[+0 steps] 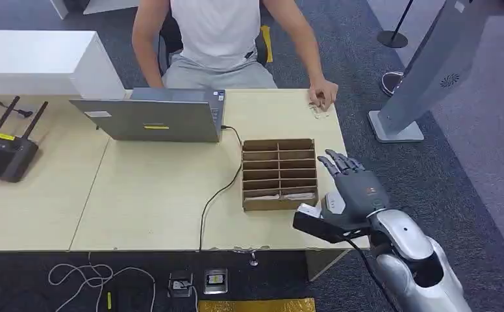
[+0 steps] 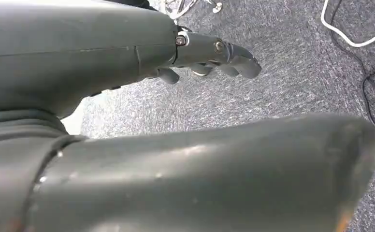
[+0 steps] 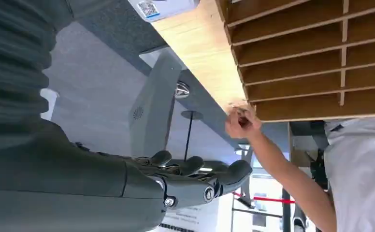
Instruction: Pass the card to the sensor for recognition and then transmit it.
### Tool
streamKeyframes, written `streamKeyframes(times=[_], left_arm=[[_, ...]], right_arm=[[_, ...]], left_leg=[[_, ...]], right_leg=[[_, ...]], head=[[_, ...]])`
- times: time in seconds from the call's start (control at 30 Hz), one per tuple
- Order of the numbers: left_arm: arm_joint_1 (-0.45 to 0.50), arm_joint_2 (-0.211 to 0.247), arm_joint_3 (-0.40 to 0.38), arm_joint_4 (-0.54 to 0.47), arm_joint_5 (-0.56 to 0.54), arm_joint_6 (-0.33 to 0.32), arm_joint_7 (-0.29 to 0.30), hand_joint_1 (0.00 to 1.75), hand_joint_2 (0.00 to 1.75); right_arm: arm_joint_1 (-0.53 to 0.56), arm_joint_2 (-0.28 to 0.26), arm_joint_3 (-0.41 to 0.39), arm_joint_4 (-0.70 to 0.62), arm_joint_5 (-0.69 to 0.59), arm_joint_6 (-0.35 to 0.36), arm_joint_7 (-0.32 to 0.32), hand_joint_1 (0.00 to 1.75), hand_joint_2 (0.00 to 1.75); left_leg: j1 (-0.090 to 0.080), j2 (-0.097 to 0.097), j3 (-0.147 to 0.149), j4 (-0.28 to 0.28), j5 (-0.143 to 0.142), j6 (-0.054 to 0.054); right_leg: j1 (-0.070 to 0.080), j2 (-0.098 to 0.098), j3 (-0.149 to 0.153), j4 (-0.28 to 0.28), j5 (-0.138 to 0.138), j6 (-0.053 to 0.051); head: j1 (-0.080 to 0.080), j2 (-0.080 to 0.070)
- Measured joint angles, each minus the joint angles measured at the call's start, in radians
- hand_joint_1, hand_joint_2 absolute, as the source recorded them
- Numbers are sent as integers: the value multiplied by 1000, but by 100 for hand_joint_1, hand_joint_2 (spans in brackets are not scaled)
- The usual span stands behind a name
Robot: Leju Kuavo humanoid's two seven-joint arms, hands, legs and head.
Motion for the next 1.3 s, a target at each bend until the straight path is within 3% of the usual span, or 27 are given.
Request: streamKeyframes(times=[0.37, 0.73, 1.3], left_arm=[[0, 0, 0, 0, 1, -5, 13, 0, 0], [-2, -6, 0, 0, -8, -6, 20, 0, 0], [-2, -9, 0, 0, -17, -8, 20, 0, 0]], right_arm=[[1, 35, 35, 5, 9, -1, -10, 0, 175], [-14, 110, 45, 144, 64, -139, -20, 0, 175], [-20, 156, 45, 279, 63, -148, -21, 0, 175]], left_leg=[[0, 0, 0, 0, 0, 0], [0, 0, 0, 0, 0, 0], [0, 0, 0, 0, 0, 0]], right_leg=[[0, 0, 0, 0, 0, 0], [0, -1, 0, 0, 0, 0], [0, -1, 0, 0, 0, 0]], head=[[0, 0], [0, 0], [0, 0]])
